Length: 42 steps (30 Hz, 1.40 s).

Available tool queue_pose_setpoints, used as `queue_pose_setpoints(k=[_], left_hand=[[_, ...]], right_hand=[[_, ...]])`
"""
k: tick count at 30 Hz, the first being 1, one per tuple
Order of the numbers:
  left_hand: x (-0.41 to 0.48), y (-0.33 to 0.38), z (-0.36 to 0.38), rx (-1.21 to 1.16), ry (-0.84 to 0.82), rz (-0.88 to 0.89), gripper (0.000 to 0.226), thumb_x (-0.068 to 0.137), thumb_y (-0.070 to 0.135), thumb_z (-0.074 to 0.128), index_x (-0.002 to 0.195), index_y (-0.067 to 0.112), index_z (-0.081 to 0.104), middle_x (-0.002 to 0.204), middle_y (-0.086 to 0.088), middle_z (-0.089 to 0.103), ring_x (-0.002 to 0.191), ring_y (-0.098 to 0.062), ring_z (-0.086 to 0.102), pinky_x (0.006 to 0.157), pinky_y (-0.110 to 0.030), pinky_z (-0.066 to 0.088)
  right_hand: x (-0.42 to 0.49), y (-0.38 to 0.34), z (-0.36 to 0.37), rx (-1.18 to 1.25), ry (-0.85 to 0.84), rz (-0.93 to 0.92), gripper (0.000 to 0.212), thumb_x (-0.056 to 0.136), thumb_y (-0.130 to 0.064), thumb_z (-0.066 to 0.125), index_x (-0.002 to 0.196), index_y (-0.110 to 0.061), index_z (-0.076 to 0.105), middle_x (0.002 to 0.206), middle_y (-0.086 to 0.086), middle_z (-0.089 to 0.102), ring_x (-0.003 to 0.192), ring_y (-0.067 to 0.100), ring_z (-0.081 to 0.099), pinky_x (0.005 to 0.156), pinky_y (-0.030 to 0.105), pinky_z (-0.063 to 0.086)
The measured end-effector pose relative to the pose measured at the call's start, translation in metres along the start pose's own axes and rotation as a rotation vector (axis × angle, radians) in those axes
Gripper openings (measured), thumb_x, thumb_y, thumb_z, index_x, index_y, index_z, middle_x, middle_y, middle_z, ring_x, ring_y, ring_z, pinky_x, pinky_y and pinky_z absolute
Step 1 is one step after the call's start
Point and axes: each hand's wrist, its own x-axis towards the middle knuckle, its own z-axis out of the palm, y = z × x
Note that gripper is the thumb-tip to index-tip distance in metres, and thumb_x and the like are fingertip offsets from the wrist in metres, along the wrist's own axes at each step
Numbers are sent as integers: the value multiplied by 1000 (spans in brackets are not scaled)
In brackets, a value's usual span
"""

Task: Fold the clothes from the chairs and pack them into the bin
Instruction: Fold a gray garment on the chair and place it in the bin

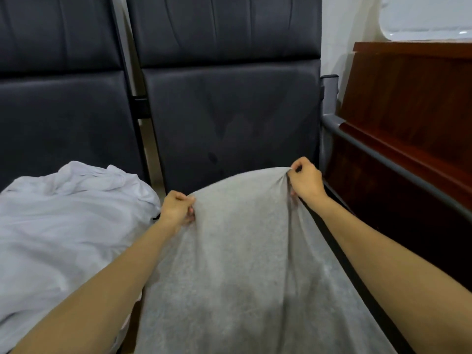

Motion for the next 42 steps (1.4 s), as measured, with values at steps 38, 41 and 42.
queue_pose_setpoints(k=[38, 41, 42], left_hand=[[-131, -50, 5, 1391, -390, 453, 80, 90, 68, 6, 153, 18, 13, 159, -3, 10, 146, -21, 8, 119, -40, 11], [-98, -41, 11, 1415, -454, 371, 65, 100, 54, 14, 154, 22, -3, 161, 0, -9, 148, -18, -7, 120, -42, -3], [-84, -38, 13, 1411, -455, 362, 63, 101, 52, 12, 154, 22, -5, 161, 0, -11, 148, -17, -9, 120, -42, -4]], right_hand=[[-80, 41, 2, -570, -449, -177, 43, 99, -34, 43, 138, -17, 44, 143, 6, 43, 133, 27, 37, 107, 42, 31], [-111, 48, -18, -684, -571, -178, 47, 99, -42, 42, 141, -22, 41, 148, 2, 36, 135, 25, 35, 108, 40, 34], [-115, 52, -21, -732, -631, -154, 52, 99, -48, 38, 146, -26, 33, 155, -1, 25, 141, 23, 25, 113, 42, 27]])
